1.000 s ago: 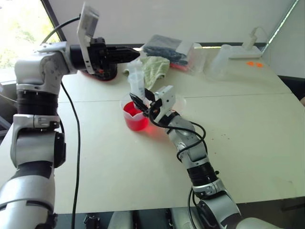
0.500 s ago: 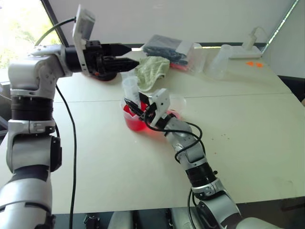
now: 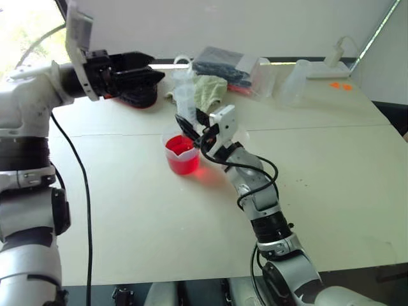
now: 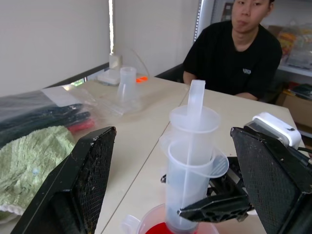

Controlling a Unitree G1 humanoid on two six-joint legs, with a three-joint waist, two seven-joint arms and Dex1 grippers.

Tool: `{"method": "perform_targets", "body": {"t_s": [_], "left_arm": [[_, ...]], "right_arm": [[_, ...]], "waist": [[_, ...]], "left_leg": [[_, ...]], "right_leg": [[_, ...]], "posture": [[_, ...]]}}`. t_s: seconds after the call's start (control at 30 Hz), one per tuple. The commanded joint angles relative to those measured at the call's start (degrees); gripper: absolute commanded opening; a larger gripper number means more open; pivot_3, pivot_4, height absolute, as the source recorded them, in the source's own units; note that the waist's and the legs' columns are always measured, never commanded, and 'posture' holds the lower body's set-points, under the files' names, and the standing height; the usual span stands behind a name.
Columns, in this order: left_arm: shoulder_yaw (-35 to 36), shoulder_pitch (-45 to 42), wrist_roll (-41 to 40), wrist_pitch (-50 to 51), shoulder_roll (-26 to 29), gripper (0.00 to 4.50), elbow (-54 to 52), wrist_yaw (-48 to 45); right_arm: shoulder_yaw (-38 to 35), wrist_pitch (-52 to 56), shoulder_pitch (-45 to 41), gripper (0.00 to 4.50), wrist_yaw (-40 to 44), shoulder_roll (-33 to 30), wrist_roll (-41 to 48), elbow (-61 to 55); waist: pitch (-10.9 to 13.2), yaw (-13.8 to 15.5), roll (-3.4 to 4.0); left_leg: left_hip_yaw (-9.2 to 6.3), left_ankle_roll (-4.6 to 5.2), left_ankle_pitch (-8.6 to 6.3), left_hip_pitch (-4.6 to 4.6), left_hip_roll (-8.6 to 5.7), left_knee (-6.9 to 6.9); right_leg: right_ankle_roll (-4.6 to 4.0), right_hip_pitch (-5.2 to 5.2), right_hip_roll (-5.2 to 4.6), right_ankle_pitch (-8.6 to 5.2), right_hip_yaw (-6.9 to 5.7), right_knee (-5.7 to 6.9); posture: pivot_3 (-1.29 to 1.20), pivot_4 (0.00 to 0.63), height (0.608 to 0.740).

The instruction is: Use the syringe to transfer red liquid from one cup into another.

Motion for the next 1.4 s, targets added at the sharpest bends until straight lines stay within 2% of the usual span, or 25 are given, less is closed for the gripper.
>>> {"method": "perform_targets", "body": {"t_s": [0.03, 0.33, 0.6, 0.77, 0.93, 1.2, 1.4], "left_arm": [[4.5, 0.5, -3.8, 2.1, 0.2, 3.94, -3.0, 1.9], [3.6, 2.9, -4.6, 1.1, -2.5, 3.94, -5.1, 3.6], [0.8, 1.6, -3.3, -1.6, -5.2, 3.94, -1.9, 1.8], [-1.1, -0.9, -2.0, -4.2, -7.3, 3.94, 2.3, -0.2], [-3.3, -3.1, -0.1, -6.9, -9.6, 3.94, 6.2, -2.5], [-6.0, -9.1, 3.9, -12.9, -14.2, 3.94, 15.4, -5.0], [-7.2, -16.8, 5.8, -16.9, -21.0, 3.94, 22.3, -7.5]], "right_arm": [[-2.8, 1.2, -2.6, 1.42, -2.0, 0.2, 2.7, -6.3], [-3.4, 4.5, -3.1, 1.42, -3.4, -0.7, 3.4, -10.5], [-6.1, 9.9, -4.4, 1.42, -5.4, -3.3, 5.1, -16.8], [-10.1, 13.3, -4.5, 1.42, -7.0, -8.2, 6.0, -21.2], [-11.9, 13.8, 0.1, 1.42, -7.0, -12.0, 5.6, -22.5], [-10.5, 10.3, 5.0, 1.42, -7.1, -12.2, 3.9, -19.6], [-9.3, 8.6, 7.0, 1.42, -7.5, -11.2, 3.5, -18.8]], "waist": [[0.0, 0.0, 0.0], [0.0, -0.1, 0.0], [0.0, 0.0, 0.0], [0.0, 0.2, 0.0], [0.0, 0.1, -0.01], [0.0, 0.2, 0.0], [0.0, 1.4, -0.01]], "left_leg": [[0.0, 0.0, 0.0, 0.0, 0.0, 0.0], [-0.01, 0.0, 0.0, 0.02, -0.02, 0.03], [-0.01, 0.0, 0.0, 0.02, -0.03, 0.02], [-0.01, 0.0, 0.0, 0.0, -0.04, 0.04], [-0.01, 0.0, 0.0, 0.02, -0.05, 0.0], [0.06, 0.01, 0.0, 0.0, -0.04, -0.02], [0.11, 0.01, 0.0, -0.01, -0.05, 0.0]], "right_leg": [[0.0, 0.0, 0.0, 0.0, 0.0, 0.0], [0.0, 0.01, 0.0, 0.0, 0.0, 0.08], [0.0, 0.0, 0.0, 0.0, 0.0, 0.09], [0.0, 0.01, -0.02, 0.0, 0.0, 0.07], [0.0, 0.03, -0.02, 0.0, 0.01, 0.05], [0.0, 0.02, 0.0, 0.0, 0.03, -0.05], [0.0, 0.05, -0.01, 0.0, 0.04, -0.15]], "posture": [[0.0, 0.15, 0.711], [0.0, 0.15, 0.711], [0.0, 0.15, 0.711], [0.0, 0.15, 0.711], [0.0, 0.15, 0.711], [0.0, 0.15, 0.711], [0.0, 0.15, 0.711]]}}
